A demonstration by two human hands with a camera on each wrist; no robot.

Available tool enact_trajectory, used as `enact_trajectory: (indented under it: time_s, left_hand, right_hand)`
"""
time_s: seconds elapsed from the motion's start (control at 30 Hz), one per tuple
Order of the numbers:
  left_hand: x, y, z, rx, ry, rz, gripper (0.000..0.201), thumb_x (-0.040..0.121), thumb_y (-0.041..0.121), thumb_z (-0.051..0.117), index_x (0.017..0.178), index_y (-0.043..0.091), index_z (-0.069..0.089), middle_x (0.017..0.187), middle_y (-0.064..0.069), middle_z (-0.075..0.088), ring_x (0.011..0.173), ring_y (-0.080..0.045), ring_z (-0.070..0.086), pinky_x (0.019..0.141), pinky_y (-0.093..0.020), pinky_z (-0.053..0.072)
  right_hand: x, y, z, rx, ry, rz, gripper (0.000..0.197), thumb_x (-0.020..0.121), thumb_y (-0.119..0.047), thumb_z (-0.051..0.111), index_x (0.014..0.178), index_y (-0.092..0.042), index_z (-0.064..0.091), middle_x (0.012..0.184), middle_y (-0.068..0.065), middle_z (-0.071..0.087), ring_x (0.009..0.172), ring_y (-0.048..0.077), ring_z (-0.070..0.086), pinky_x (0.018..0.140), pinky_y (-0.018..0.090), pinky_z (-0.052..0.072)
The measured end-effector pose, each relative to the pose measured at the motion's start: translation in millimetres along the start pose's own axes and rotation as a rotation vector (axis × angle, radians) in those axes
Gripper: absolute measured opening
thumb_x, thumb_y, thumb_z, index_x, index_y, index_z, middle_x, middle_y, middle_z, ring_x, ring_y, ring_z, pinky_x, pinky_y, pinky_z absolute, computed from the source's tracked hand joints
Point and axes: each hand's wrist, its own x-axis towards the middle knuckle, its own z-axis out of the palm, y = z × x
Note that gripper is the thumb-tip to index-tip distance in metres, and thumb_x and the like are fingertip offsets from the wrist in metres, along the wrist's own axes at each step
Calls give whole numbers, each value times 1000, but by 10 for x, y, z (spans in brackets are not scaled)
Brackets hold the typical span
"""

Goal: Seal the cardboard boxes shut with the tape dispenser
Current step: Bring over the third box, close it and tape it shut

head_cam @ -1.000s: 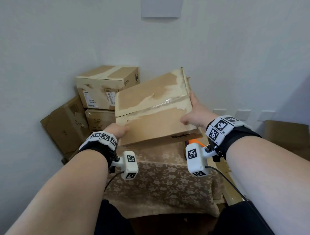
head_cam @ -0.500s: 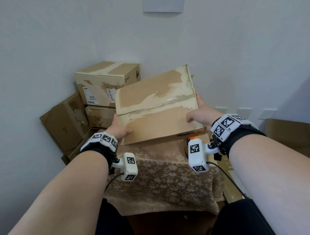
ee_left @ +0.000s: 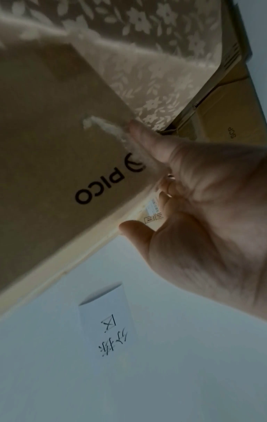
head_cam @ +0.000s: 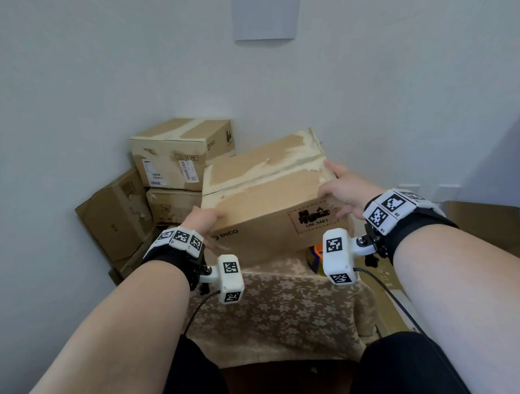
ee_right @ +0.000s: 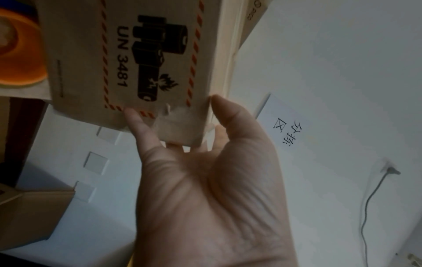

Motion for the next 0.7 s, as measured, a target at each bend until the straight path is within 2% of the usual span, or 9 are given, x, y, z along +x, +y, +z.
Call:
enact_trajectory:
  time_s: [0.03,0.1,0.17,0.23,0.33,0.4,0.5,0.63,0.7]
  left_hand:
    - [-27,30,10,6,2,13,66,84,20,64,142,14,31,140,-18,40,96,-53,59,69,-65,52]
    - [-22,88,28,-8,15,55,48,85,16,63,127,5,44,132,-20,48,93,-52,60,69,-64,53]
    - [-62,178,75,-16,53,113,42,83,16,65,119,5,47,125,-19,52,95,-52,59,67,-62,54]
    - [-86,274,122,-6,105,180,45,78,19,69,116,7,49,118,-17,56,96,-49,60,68,-59,55]
    - [-144,430,193,50,131,297,47,61,28,69,105,14,56,115,-18,63,101,-41,63,81,-56,54]
    - [-303,536,252,20,120,346,53,66,28,68,116,15,54,117,-13,60,101,-40,61,77,-55,56]
    - [-497,682,362,-56,109,406,45,86,21,62,128,16,50,117,-7,59,101,-36,59,72,-53,57]
    - [-616,869,445,-62,135,508,46,75,32,66,118,22,56,114,-3,63,102,-31,62,83,-54,54]
    - [-629,961,483,-72,139,540,34,80,28,66,112,23,55,113,-2,63,102,-29,62,83,-53,54]
  right_hand:
    - [-3,15,-44,17,8,0,90,81,-3,61,151,-39,17,152,2,32,114,32,52,71,46,53]
    - [-13,71,-108,70,26,-9,89,80,-3,62,150,-38,21,154,1,30,117,33,50,68,46,54]
    - [-36,120,-154,129,71,-24,88,78,-2,62,149,-40,25,153,2,31,112,31,51,66,44,53]
    - [-53,140,-187,169,132,-49,86,78,-4,62,147,-43,28,150,2,36,105,28,54,73,45,55]
    - [-119,121,-251,216,184,-100,86,74,-9,65,145,-44,30,144,0,43,104,30,58,81,50,55]
    - [-159,103,-326,265,206,-113,88,68,-13,67,142,-46,34,141,-1,47,106,30,58,80,50,54]
    - [-208,96,-462,344,250,-128,88,63,-14,69,139,-48,38,138,-3,49,107,28,59,80,49,55]
    - [-209,84,-603,370,293,-180,86,68,-12,71,140,-45,39,137,-5,51,103,24,62,80,46,57]
    - [-149,62,-641,377,312,-201,87,62,-17,72,138,-45,41,135,-7,53,111,23,59,89,46,54]
